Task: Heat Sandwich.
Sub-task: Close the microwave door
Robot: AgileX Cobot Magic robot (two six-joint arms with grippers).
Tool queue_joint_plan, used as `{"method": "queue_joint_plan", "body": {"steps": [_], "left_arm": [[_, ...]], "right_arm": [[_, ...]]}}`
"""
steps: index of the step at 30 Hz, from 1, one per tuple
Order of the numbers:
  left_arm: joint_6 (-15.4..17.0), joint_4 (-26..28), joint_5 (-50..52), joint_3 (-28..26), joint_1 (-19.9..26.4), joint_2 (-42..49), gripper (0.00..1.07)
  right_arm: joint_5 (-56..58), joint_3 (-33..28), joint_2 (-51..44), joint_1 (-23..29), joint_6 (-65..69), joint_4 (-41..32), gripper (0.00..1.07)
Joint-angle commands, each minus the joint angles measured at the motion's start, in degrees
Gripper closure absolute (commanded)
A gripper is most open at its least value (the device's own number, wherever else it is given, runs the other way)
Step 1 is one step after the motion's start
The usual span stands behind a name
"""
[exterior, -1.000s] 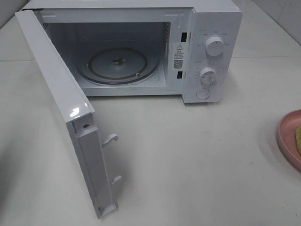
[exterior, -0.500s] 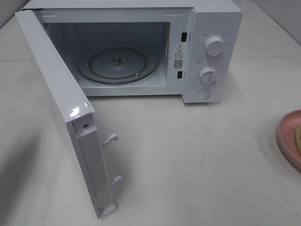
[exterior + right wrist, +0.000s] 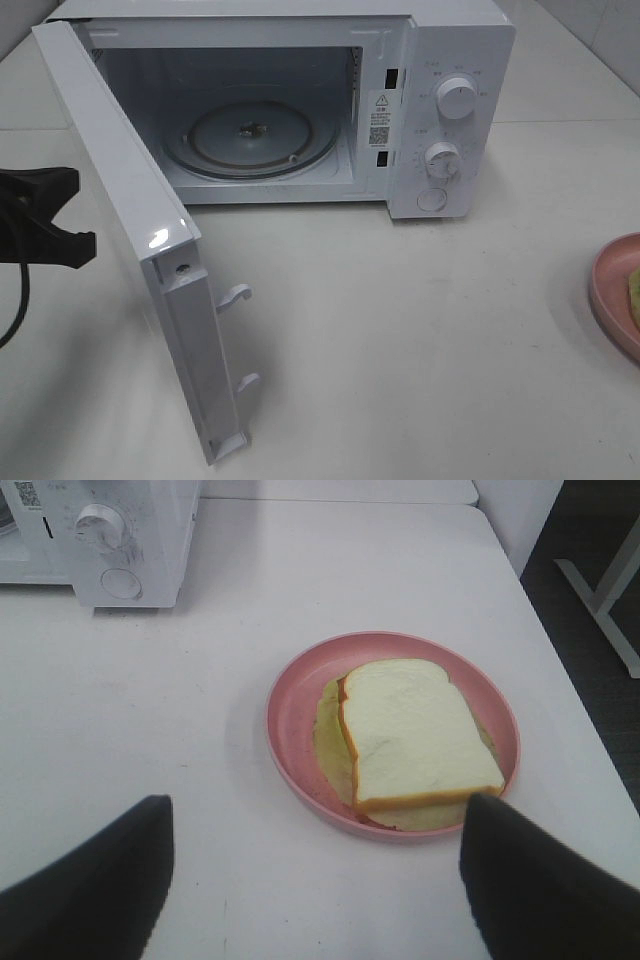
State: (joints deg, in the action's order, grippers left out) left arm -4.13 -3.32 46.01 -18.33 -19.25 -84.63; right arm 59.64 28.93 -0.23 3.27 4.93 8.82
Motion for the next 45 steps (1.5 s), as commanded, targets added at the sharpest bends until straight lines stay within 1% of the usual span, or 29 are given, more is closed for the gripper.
{"method": "queue_joint_plan", "body": {"steps": [1, 2, 5, 7, 9, 11, 14, 16, 17, 20, 21, 23, 24, 25, 27, 29, 30, 31, 33, 34, 36, 38, 39, 42, 43, 45], "left_arm": [[0.3, 0.6, 1.1, -1.7, -3.2, -1.6, 1.06], [0.3, 2.0, 1.1, -2.5, -4.9, -2.8, 1.06], [0.3, 3.3, 1.1, -3.3, -6.3, -3.8, 1.06], [0.2, 5.6, 0.9, -5.0, -8.3, -5.3, 1.06], [0.1, 6.5, 0.7, -5.5, -8.9, -5.8, 1.06], [-0.2, 8.3, 0.6, -7.4, -10.7, -7.2, 1.06], [-0.2, 8.9, 0.5, -8.9, -11.7, -8.0, 1.06], [-0.1, 9.1, -0.1, -11.1, -13.5, -9.2, 1.06], [-0.1, 9.1, -0.1, -11.1, -13.5, -9.2, 1.06], [-0.1, 10.1, -2.1, -14.9, -15.4, -10.9, 1.06], [-0.1, 10.1, -2.1, -14.9, -15.4, -10.9, 1.06], [-0.2, 11.1, -2.9, -17.0, -16.2, -12.0, 1.06], [-0.3, 11.9, -3.4, -18.9, -17.0, -13.2, 1.06], [-0.3, 11.9, -3.4, -18.9, -17.0, -13.2, 1.06], [-1.0, 12.5, -3.6, -20.6, -17.8, -14.2, 1.06], [-3.8, 14.6, -3.8, -23.4, -19.4, -15.9, 1.06], [-3.8, 14.6, -3.8, -23.4, -19.4, -15.9, 1.06], [-5.8, 16.7, -3.9, -25.4, -20.4, -17.1, 1.06], [-7.0, 18.7, -4.2, -27.2, -21.4, -18.2, 1.06], [-7.0, 18.7, -4.2, -27.2, -21.4, -18.2, 1.06], [-7.8, 20.3, -5.8, -30.1, -22.5, -19.9, 1.06], [-7.8, 20.7, -6.8, -32.3, -22.9, -21.1, 1.06], [-7.8, 20.7, -6.8, -32.3, -22.9, -21.1, 1.06], [-7.8, 21.6, -6.9, -35.5, -23.3, -23.4, 1.06], [-7.8, 21.6, -6.9, -35.5, -23.3, -23.4, 1.06], [-7.9, 22.1, -6.9, -37.8, -23.3, -24.9, 1.06]], "right_arm": [[-0.4, 0.0, -1.5, -0.4, -0.3, -0.1, 0.31], [-0.4, 0.0, -1.5, -0.4, -0.3, -0.1, 0.31], [-0.4, 0.0, -1.5, -0.4, -0.3, -0.1, 0.31], [-0.4, 0.0, -1.5, -0.4, -0.3, -0.1, 0.31], [-0.4, 0.0, -1.5, -0.4, -0.3, -0.1, 0.31], [-0.4, 0.0, -1.5, -0.4, -0.3, -0.1, 0.31], [-0.4, 0.0, -1.5, -0.4, -0.3, -0.1, 0.31], [-0.4, 0.0, -1.5, -0.4, -0.3, -0.1, 0.31], [-0.4, 0.0, -1.5, -0.4, -0.3, -0.1, 0.31], [-0.4, 0.0, -1.5, -0.4, -0.3, -0.1, 0.31], [-0.4, 0.0, -1.5, -0.4, -0.3, -0.1, 0.31], [-0.4, 0.0, -1.5, -0.4, -0.3, -0.1, 0.31], [-0.4, 0.0, -1.5, -0.4, -0.3, -0.1, 0.31], [-0.4, 0.0, -1.5, -0.4, -0.3, -0.1, 0.31], [-0.4, 0.0, -1.5, -0.4, -0.3, -0.1, 0.31], [-0.4, 0.0, -1.5, -0.4, -0.3, -0.1, 0.31], [-0.4, 0.0, -1.5, -0.4, -0.3, -0.1, 0.31], [-0.4, 0.0, -1.5, -0.4, -0.3, -0.1, 0.31], [-0.4, 0.0, -1.5, -0.4, -0.3, -0.1, 0.31], [-0.4, 0.0, -1.5, -0.4, -0.3, -0.1, 0.31], [-0.4, 0.0, -1.5, -0.4, -0.3, -0.1, 0.31], [-0.4, 0.0, -1.5, -0.4, -0.3, -0.1, 0.31], [-0.4, 0.0, -1.5, -0.4, -0.3, -0.1, 0.31], [-0.4, 0.0, -1.5, -0.4, -0.3, -0.1, 0.31], [-0.4, 0.0, -1.5, -0.4, -0.3, -0.1, 0.31], [-0.4, 0.0, -1.5, -0.4, -0.3, -0.1, 0.31]]}}
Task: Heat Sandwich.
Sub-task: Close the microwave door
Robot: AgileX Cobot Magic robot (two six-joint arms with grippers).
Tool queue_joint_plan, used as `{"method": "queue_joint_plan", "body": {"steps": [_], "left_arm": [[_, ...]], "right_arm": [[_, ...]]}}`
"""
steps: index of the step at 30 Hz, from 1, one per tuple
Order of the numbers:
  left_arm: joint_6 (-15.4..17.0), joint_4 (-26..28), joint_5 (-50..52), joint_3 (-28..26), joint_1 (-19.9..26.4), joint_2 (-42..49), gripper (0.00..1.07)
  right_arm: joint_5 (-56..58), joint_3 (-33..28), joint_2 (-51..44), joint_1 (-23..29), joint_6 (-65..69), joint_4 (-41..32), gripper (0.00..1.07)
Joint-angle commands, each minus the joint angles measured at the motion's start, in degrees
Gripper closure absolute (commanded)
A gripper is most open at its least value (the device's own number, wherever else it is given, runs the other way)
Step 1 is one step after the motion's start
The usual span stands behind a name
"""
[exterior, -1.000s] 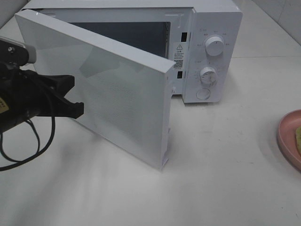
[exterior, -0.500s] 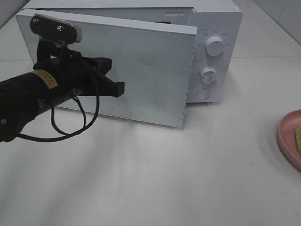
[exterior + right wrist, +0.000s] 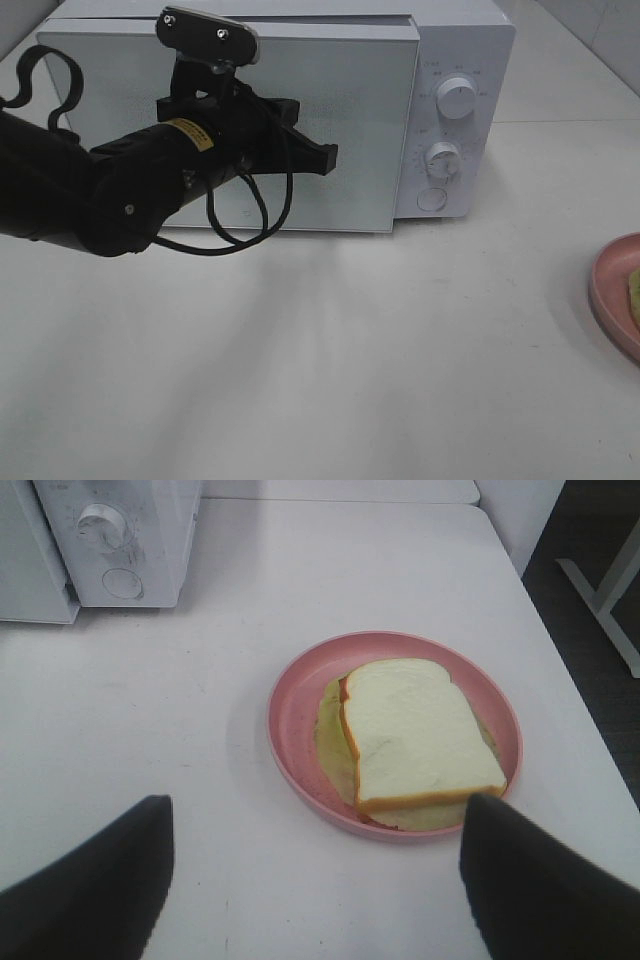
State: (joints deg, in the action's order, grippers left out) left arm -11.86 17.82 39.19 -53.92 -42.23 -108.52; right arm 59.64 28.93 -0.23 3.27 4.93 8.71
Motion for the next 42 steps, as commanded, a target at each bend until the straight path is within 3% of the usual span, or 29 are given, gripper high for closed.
{"method": "queue_joint_plan", "body": {"steps": [1, 10, 20, 33, 42], "left_arm": [[-0.2, 1.0, -0.1, -2.9, -0.3, -1.4, 1.06], [-0.5, 1.3, -3.1, -9.3, -0.3, -5.4, 1.06], [-4.6, 6.8, -3.7, -14.6, -0.3, -8.8, 1.06], [-4.6, 8.7, -8.4, -22.6, 0.9, -13.1, 1.06], [-4.8, 7.8, -9.1, -23.0, 0.7, -13.2, 1.06]], "right_arm": [[-0.4, 0.0, -1.5, -0.4, -0.3, 0.1, 0.31], [-0.4, 0.0, -1.5, -0.4, -0.3, 0.1, 0.31], [-0.4, 0.0, -1.5, -0.4, -0.3, 0.1, 0.31], [-0.4, 0.0, -1.5, -0.4, -0.3, 0.1, 0.31], [-0.4, 0.0, -1.5, -0.4, -0.3, 0.1, 0.31]]}}
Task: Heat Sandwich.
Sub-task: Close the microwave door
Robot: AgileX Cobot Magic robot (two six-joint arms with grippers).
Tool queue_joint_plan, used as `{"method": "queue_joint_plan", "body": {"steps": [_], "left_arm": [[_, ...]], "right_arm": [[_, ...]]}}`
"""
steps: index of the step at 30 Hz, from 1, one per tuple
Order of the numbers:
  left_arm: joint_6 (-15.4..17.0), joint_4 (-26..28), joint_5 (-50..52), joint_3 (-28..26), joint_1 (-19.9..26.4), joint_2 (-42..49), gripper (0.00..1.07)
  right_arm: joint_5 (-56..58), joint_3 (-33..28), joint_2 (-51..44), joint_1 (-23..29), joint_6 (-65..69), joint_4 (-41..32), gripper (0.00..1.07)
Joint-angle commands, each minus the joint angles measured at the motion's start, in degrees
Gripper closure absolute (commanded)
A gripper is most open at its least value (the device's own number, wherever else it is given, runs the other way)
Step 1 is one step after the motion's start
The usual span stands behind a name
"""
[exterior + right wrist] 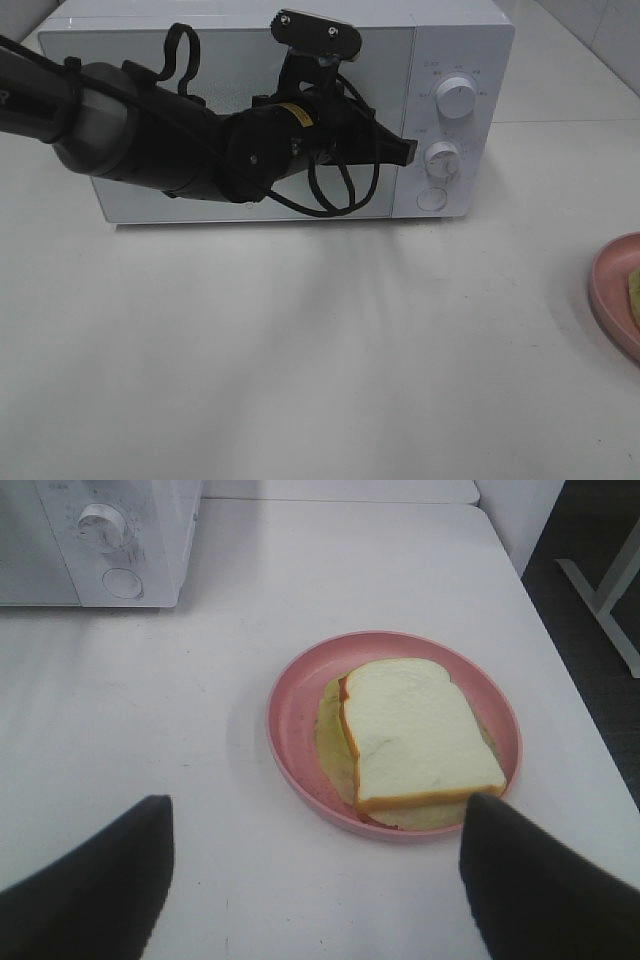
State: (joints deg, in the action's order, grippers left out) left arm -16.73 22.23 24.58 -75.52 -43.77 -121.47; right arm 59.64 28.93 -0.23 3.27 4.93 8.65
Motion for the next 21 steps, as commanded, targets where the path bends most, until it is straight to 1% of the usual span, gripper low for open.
{"method": "queue_joint_plan", "body": {"steps": [1, 8, 13, 17, 21], "left_arm": [[0.1, 3.4, 5.6, -1.4, 2.2, -0.2, 1.06], [0.1, 3.4, 4.9, -1.3, 2.2, -0.2, 1.06], [0.1, 3.4, 0.5, -1.0, 2.2, 1.1, 1.06], [0.1, 3.5, -0.5, -1.0, 2.1, 1.5, 1.06], [0.1, 3.5, -0.3, 0.3, 1.3, 2.4, 1.06]], "right_arm": [[-0.4, 0.0, -1.5, -0.4, -0.3, 0.1, 0.31], [-0.4, 0.0, -1.5, -0.4, -0.3, 0.1, 0.31], [-0.4, 0.0, -1.5, -0.4, -0.3, 0.1, 0.31], [-0.4, 0.0, -1.5, -0.4, -0.3, 0.1, 0.31], [-0.4, 0.0, -1.5, -0.4, -0.3, 0.1, 0.31]]}}
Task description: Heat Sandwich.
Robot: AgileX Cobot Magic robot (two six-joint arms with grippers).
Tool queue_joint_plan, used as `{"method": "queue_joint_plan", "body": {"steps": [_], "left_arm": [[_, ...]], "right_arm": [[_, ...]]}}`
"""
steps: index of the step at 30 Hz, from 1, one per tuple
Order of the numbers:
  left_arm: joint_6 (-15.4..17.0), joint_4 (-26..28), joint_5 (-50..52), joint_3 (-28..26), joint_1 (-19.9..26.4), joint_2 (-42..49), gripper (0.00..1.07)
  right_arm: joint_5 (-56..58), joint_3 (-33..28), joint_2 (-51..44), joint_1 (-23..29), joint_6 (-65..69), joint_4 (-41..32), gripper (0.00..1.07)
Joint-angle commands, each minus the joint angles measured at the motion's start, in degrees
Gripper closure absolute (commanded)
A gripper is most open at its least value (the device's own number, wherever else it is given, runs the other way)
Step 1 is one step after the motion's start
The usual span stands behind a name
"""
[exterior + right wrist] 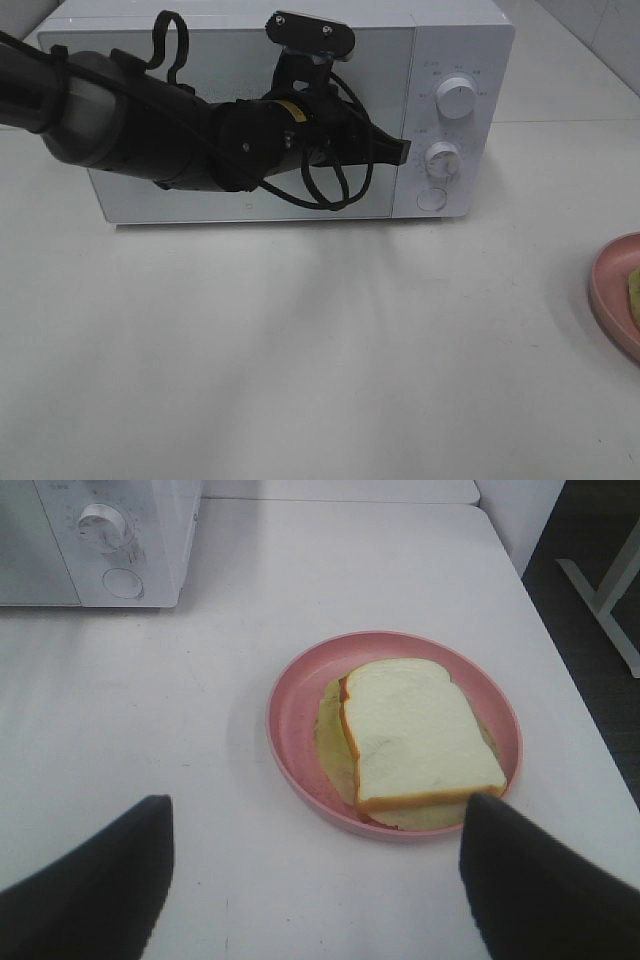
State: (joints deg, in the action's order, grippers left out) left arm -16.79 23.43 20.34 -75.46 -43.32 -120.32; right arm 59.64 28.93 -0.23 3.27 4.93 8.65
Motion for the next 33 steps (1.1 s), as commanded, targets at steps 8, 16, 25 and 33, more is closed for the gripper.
{"method": "queue_joint_plan", "body": {"steps": [8, 16, 25, 33], "left_arm": [[0.2, 2.5, 4.0, 6.9, -1.0, 5.2, 1.06], [-1.2, 2.0, -1.9, 10.8, -1.9, 10.6, 1.03], [-0.7, 2.1, -19.9, 10.8, -1.8, 15.3, 0.22], [-1.0, -2.1, -37.4, 10.8, -1.8, 21.1, 0.03]], "right_arm": [[-0.4, 0.0, -1.5, -0.4, -0.3, 0.1, 0.31], [-0.4, 0.0, -1.5, -0.4, -0.3, 0.1, 0.31], [-0.4, 0.0, -1.5, -0.4, -0.3, 0.1, 0.31], [-0.4, 0.0, -1.5, -0.4, -0.3, 0.1, 0.31]]}}
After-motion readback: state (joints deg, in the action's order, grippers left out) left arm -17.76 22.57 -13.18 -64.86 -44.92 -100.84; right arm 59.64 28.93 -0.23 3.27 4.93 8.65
